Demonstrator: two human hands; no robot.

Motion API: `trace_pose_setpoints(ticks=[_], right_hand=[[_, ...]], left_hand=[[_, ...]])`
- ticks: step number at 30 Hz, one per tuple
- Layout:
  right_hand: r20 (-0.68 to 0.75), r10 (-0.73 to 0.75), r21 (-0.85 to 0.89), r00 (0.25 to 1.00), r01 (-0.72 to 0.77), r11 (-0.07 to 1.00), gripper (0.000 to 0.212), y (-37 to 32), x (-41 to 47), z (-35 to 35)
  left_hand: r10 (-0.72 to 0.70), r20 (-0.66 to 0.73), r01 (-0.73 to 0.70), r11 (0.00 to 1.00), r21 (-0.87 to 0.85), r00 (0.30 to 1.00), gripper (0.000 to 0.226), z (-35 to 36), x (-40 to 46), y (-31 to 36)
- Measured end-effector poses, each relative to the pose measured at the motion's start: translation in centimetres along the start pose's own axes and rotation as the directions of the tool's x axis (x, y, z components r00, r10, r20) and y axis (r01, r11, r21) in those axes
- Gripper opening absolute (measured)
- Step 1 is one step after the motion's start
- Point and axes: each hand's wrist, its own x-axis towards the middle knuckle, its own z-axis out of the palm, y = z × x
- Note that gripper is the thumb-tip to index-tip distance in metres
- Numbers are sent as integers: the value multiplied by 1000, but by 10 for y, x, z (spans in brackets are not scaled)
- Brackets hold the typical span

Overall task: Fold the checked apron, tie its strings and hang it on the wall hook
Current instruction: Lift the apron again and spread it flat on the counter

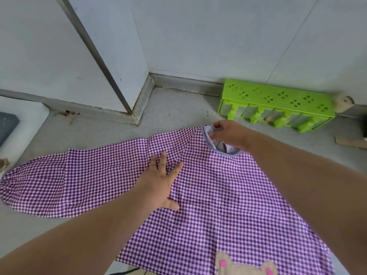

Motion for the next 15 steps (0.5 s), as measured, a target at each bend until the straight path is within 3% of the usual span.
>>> trace_pose_setpoints(ticks=[4, 7, 12, 15], right_hand=[[56, 105, -181, 993, -93, 979, 35, 8, -5, -4], [92, 97, -110, 991, -86, 990, 45, 6, -4, -3], [-31, -26, 78, 999, 28, 997, 22, 1, 0, -1], [-117, -91, -237, 989, 61, 970, 21, -1, -1, -2]], left_hand=[[-11, 15, 11, 1000, -15, 1000, 140, -2, 0, 0], [-13, 12, 13, 1000, -24, 1000, 141, -2, -1, -1], [-2, -1, 2, 1000, -20, 1000, 141, -2, -2, 0], [-3, -13, 3, 1000, -19, 1000, 141, 0, -3, -4]])
